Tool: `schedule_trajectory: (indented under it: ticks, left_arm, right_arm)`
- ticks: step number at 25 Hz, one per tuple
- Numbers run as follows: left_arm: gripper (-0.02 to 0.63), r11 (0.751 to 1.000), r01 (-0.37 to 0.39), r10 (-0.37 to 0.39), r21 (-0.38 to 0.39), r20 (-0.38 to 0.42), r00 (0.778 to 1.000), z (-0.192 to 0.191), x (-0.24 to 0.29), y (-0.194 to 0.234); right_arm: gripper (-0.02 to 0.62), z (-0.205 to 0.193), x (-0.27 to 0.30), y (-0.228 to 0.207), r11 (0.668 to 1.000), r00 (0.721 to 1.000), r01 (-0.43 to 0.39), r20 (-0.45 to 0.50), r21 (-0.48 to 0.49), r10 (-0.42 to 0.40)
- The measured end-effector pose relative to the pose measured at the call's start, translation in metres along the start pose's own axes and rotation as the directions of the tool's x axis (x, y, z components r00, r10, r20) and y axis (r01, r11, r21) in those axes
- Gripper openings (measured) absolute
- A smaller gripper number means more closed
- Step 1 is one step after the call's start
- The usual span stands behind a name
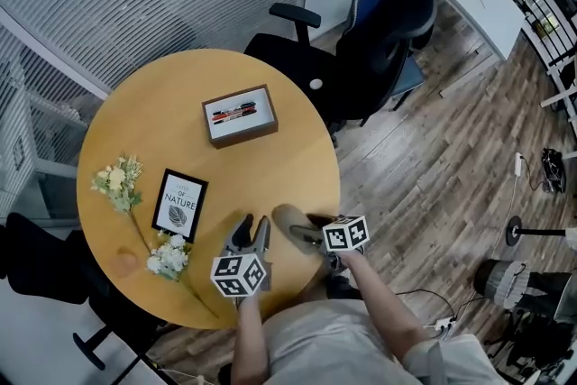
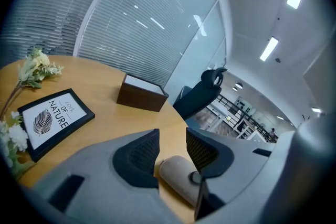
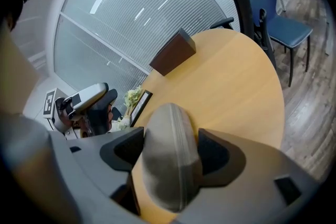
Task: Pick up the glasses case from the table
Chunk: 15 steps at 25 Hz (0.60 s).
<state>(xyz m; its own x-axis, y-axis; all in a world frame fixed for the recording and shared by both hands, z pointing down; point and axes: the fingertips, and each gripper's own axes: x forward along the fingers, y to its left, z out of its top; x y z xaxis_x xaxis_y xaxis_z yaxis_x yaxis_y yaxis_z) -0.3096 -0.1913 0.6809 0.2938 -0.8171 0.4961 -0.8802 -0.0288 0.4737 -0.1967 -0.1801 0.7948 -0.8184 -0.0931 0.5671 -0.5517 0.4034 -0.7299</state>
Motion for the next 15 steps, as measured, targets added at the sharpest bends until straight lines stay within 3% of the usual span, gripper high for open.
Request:
schedule_trajectory:
  ticks: [15]
  left_arm:
    - [0.152, 1.0, -0.006, 0.006, -0.007, 0.008, 1.0, 0.002, -0.003, 0.003]
  right_arm:
    - [0.324, -0.022, 0.026, 0.028, 0.992, 0.987, -0.019, -0.159, -0.122, -0.001]
